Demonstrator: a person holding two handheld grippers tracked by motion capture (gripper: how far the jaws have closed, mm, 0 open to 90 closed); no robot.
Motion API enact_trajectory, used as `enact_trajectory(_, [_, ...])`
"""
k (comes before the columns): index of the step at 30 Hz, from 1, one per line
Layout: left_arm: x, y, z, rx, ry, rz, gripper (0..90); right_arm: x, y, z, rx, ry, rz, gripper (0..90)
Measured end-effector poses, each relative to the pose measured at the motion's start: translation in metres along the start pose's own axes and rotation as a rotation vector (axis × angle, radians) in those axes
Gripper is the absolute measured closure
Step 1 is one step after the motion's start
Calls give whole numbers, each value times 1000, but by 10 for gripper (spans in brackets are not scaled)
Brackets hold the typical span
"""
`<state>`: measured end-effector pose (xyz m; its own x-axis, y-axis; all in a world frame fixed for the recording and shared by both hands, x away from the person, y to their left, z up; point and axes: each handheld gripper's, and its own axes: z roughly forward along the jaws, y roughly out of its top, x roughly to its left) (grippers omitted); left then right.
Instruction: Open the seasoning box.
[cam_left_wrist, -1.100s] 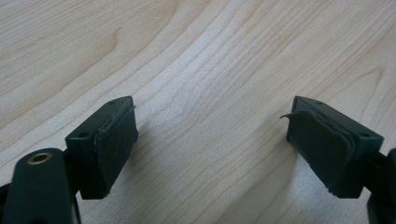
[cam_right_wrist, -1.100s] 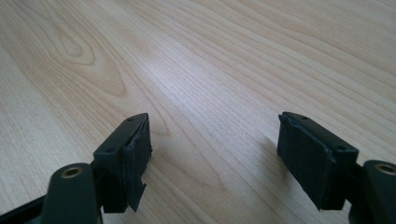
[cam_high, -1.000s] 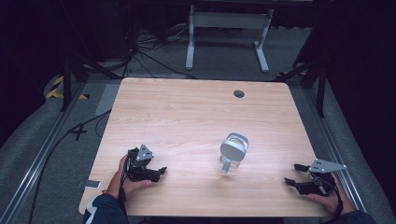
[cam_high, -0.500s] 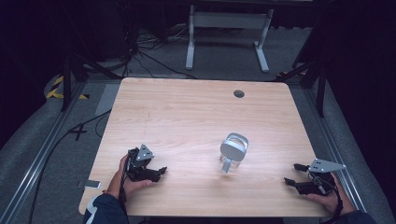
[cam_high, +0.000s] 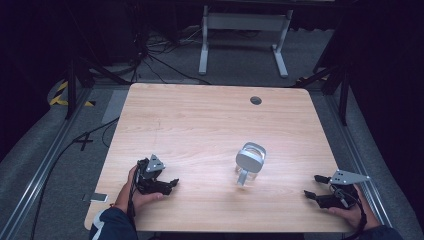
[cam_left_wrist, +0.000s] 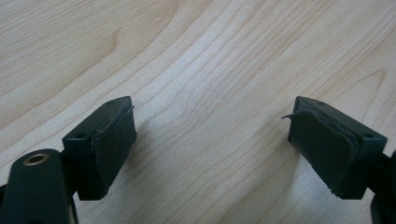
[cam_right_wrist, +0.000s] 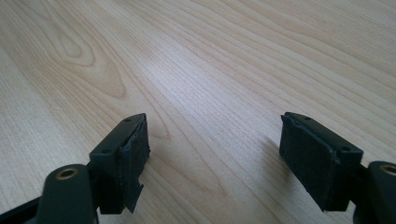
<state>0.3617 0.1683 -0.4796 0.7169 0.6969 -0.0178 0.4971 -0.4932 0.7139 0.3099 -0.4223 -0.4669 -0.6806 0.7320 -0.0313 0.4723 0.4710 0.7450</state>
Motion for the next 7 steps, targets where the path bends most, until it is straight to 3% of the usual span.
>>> enact_trajectory(7, [0,0,1,-2,-7,-6,152,0,0,0,1,0,-1,241])
